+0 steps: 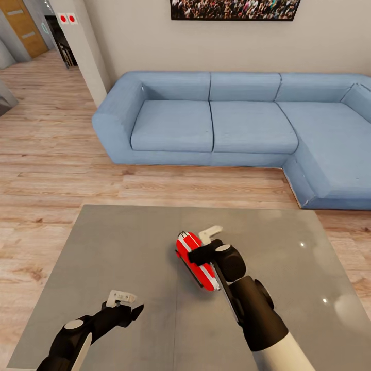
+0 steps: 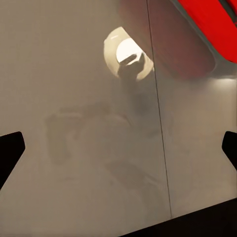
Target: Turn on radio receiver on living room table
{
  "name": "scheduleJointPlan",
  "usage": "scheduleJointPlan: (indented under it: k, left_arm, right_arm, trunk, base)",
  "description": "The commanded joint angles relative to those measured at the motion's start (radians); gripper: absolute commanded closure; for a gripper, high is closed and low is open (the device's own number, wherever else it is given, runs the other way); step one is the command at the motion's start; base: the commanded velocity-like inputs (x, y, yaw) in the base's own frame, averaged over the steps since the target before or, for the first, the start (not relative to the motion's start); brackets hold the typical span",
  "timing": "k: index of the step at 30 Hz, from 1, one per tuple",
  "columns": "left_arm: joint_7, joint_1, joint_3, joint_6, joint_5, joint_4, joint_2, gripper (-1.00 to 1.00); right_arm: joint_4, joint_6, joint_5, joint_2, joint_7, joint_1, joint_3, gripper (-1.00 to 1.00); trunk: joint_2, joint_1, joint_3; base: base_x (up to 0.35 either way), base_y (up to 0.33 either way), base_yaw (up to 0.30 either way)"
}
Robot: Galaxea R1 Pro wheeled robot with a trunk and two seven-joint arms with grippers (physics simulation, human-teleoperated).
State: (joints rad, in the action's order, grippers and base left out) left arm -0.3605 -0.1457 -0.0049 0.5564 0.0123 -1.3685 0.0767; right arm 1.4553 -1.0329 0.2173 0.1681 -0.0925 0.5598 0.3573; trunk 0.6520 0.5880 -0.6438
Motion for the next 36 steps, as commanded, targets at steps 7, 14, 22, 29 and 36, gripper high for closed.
scheduleJointPlan:
  k: [7, 14, 22, 29, 36]
  left_arm:
    - [0.000, 0.000, 0.000, -0.001, 0.000, 0.000, 0.000, -1.00]
    - [0.000, 0.000, 0.000, -0.001, 0.000, 0.000, 0.000, -1.00]
    - [0.000, 0.000, 0.000, -0.001, 0.000, 0.000, -0.003, -1.00]
    - [0.000, 0.000, 0.000, -0.001, 0.000, 0.000, -0.007, -1.00]
    - [0.000, 0.000, -0.001, -0.001, 0.000, 0.000, -0.008, -1.00]
  right_arm:
    - [0.000, -0.001, -0.003, 0.006, -0.002, 0.000, 0.003, -1.00]
    - [-0.005, 0.000, -0.005, 0.006, -0.004, 0.000, 0.003, -1.00]
    - [-0.012, 0.012, -0.003, 0.006, -0.001, 0.000, 0.003, -1.00]
    - [-0.042, 0.016, 0.001, 0.006, 0.003, 0.010, 0.003, -1.00]
    - [-0.112, 0.031, 0.002, 0.006, 0.002, 0.058, 0.001, -1.00]
  trunk:
    - [0.000, 0.000, 0.000]
    - [0.000, 0.000, 0.000]
    - [0.000, 0.000, 0.000]
    - [0.000, 0.000, 0.000]
    - [0.000, 0.000, 0.000]
  base:
    - [0.000, 0.000, 0.000]
    - [0.000, 0.000, 0.000]
    - [0.000, 0.000, 0.000]
    - [0.000, 0.000, 0.000]
    - [0.000, 0.000, 0.000]
